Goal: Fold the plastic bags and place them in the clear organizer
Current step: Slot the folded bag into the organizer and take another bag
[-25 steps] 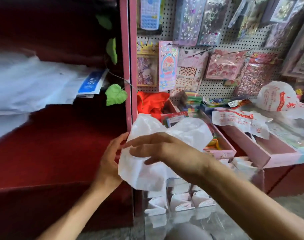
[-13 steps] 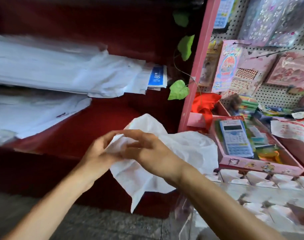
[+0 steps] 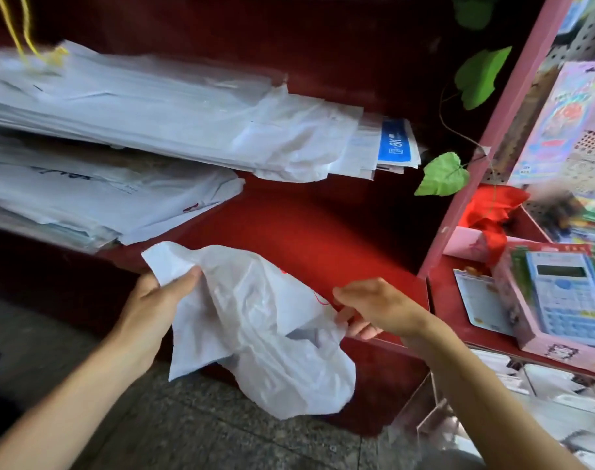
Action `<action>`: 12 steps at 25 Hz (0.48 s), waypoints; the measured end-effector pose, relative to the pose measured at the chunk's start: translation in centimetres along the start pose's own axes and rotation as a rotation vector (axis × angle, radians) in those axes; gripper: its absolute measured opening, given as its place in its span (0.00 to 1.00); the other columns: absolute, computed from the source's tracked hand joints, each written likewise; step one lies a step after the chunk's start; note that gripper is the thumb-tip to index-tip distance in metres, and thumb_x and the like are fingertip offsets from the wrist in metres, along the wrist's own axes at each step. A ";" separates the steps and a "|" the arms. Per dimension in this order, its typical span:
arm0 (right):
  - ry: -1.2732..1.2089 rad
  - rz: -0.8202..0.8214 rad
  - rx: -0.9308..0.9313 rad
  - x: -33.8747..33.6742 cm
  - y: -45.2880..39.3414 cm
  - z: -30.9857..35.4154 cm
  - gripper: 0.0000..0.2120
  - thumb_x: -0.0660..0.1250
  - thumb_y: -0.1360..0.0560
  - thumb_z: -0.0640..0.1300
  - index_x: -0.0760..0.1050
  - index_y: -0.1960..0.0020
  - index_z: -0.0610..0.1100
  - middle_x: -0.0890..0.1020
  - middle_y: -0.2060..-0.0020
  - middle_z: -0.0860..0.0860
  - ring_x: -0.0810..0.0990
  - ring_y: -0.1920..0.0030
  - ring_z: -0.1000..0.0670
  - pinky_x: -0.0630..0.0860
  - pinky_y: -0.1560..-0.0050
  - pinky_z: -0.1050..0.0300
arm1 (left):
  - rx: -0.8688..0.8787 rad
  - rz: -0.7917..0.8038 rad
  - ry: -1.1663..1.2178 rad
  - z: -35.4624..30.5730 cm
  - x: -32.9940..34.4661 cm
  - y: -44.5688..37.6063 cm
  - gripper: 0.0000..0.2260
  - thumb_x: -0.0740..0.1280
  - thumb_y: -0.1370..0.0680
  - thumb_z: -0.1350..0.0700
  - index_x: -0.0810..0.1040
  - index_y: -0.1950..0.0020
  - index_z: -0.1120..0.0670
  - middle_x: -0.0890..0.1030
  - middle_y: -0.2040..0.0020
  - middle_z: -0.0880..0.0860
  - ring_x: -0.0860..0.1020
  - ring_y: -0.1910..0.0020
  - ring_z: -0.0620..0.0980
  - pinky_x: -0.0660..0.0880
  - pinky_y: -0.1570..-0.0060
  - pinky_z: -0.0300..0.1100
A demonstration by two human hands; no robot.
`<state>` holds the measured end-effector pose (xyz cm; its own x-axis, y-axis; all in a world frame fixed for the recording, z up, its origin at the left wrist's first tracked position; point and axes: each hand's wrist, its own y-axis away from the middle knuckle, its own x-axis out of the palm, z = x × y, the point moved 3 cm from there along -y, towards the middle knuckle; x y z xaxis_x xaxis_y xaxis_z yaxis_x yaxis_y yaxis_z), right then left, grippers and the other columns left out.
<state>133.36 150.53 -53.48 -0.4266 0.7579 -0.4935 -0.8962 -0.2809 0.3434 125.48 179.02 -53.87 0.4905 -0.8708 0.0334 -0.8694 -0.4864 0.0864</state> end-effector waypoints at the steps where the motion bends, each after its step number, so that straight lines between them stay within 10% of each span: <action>1: -0.017 0.085 0.075 0.6 -0.1 -0.3 0.21 0.59 0.18 0.56 0.78 0.46 0.39 0.86 0.59 0.43 0.83 0.64 0.46 0.78 0.61 0.54 | -0.009 -0.030 0.021 0.1 -0.3 -0.2 0.05 0.70 0.22 0.54 0.81 0.47 0.51 0.86 0.51 0.49 0.83 0.49 0.48 0.75 0.53 0.43; 4: -0.029 0.208 0.135 2.6 0.5 0.4 0.30 0.51 0.17 0.61 0.78 0.44 0.36 0.85 0.59 0.41 0.84 0.64 0.46 0.81 0.58 0.51 | -0.035 -0.095 0.055 0.3 -0.9 -0.6 0.06 0.71 0.23 0.53 0.82 0.47 0.51 0.86 0.52 0.50 0.83 0.49 0.52 0.77 0.47 0.49; 7: -0.088 0.286 -0.036 4.2 2.0 1.6 0.13 0.59 0.18 0.48 0.82 0.54 0.50 0.86 0.55 0.51 0.81 0.61 0.59 0.78 0.53 0.61 | -0.024 -0.113 0.083 0.2 -0.8 -0.7 0.09 0.71 0.23 0.53 0.82 0.44 0.52 0.86 0.50 0.51 0.83 0.48 0.53 0.77 0.44 0.54; 12: -0.902 0.433 -0.082 6.2 2.3 2.4 0.13 0.71 0.26 0.48 0.71 0.47 0.43 0.79 0.50 0.42 0.83 0.50 0.48 0.79 0.43 0.47 | 0.072 -0.040 0.048 -0.5 0.3 0.4 0.05 0.68 0.21 0.56 0.81 0.47 0.51 0.86 0.54 0.45 0.84 0.54 0.43 0.76 0.54 0.43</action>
<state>128.94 155.97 -53.80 -0.4969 0.7342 0.4626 -0.7057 -0.6521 0.2769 125.35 178.61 -53.29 0.5256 -0.8470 0.0794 -0.8503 -0.5261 0.0165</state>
